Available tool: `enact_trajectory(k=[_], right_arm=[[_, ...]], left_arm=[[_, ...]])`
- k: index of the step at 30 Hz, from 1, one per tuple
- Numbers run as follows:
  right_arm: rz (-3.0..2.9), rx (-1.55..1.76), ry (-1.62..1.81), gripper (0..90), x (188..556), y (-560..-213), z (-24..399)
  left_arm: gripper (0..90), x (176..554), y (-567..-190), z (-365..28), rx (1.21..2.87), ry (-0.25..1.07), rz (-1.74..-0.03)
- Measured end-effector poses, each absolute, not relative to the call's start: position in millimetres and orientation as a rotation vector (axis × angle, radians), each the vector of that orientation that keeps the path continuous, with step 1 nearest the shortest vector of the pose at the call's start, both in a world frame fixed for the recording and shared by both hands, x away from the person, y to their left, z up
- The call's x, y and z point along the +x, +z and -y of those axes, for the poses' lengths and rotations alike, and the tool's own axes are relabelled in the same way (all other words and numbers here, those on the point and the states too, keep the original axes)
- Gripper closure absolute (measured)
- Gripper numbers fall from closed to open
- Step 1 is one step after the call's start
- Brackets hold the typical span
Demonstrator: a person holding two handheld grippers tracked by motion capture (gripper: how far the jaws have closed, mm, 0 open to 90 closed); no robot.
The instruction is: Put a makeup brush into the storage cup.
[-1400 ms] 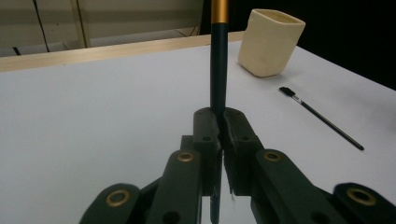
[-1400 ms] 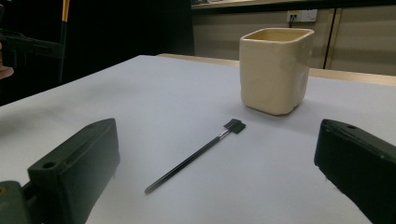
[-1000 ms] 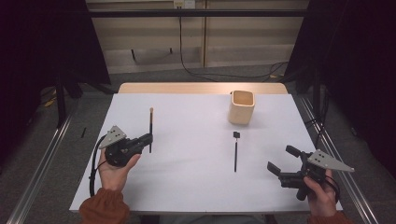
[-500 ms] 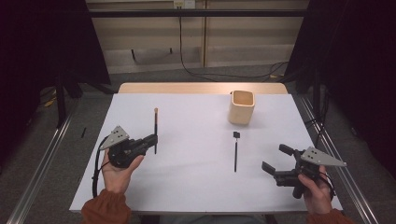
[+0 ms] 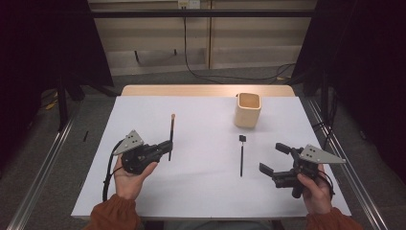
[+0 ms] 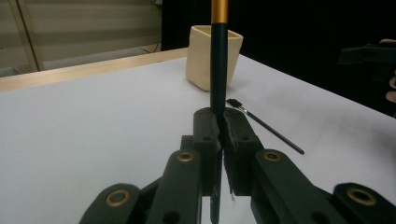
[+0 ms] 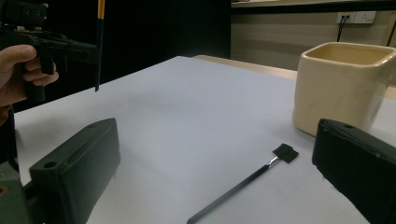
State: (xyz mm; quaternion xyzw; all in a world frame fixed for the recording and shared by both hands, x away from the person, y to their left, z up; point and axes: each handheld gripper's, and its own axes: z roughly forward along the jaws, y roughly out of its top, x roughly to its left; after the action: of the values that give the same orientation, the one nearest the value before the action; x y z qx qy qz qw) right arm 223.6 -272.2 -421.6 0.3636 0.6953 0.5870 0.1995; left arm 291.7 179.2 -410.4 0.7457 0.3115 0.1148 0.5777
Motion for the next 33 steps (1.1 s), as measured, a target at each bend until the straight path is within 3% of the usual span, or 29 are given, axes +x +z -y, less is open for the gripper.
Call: enact_trajectory(k=[33], right_arm=[[-2.064,0.871,1.751,1.1,264,-401,204]], left_arm=[[84.4,288,-407,-140,1.76,0.203,-0.651]])
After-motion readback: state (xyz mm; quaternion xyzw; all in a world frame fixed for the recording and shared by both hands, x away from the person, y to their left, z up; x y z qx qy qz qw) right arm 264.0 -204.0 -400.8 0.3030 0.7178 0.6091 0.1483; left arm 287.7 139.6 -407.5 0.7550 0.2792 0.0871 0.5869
